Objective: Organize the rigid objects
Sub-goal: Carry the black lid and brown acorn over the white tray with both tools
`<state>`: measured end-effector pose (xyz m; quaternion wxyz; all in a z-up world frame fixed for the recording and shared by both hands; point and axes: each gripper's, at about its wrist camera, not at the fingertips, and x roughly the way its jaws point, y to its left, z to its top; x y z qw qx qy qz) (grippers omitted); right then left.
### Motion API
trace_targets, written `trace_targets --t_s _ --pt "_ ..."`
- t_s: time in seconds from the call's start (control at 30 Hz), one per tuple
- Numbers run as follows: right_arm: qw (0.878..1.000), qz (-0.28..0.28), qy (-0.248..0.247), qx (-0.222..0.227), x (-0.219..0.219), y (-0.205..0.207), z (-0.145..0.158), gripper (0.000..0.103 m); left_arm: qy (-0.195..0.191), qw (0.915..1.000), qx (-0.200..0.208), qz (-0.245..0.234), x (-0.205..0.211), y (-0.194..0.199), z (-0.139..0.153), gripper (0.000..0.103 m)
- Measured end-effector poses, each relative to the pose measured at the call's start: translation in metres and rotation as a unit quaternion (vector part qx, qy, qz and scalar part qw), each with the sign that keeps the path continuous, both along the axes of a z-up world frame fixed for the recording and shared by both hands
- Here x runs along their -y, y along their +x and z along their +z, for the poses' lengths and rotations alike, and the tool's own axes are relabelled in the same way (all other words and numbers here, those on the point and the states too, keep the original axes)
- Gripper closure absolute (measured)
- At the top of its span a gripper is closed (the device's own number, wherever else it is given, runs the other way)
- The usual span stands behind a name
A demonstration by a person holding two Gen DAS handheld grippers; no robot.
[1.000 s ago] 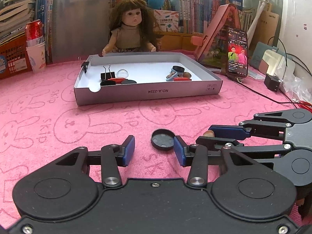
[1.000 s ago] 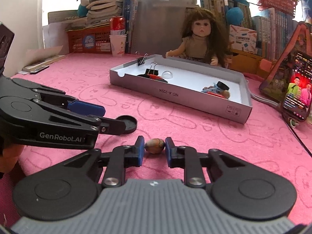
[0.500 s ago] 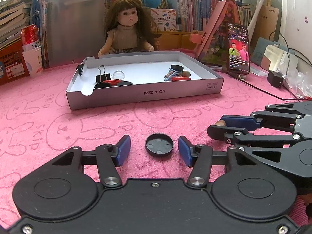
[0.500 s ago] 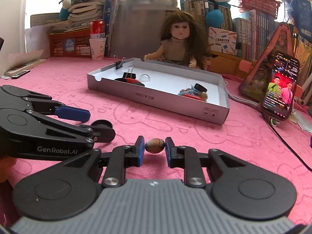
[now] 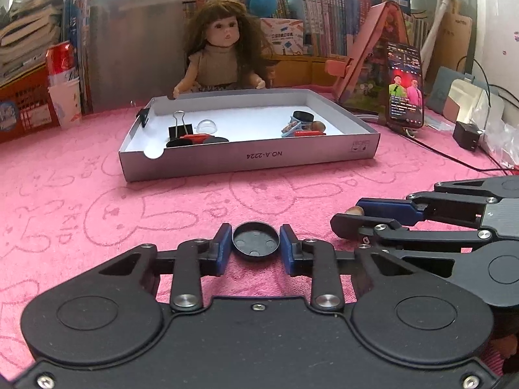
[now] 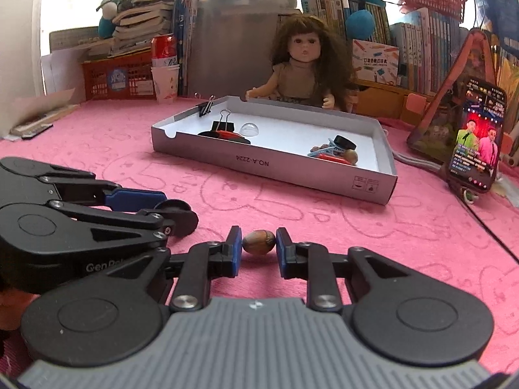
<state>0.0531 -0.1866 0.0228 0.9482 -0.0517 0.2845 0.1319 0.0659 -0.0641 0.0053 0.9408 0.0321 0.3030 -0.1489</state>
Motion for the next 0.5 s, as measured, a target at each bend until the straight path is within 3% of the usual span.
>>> trace_targets --t_s 0.27,0.5 --pt "1.0 -0.004 0.009 0.007 -0.001 0.002 0.004 0.075 -0.012 0.9995 -0.015 0.024 -0.004 0.003 0.006 0.075" --pt "1.0 -0.01 0.011 0.018 -0.003 0.005 0.009 0.075 -0.004 0.9995 -0.006 0.032 -0.004 0.005 0.014 0.073"
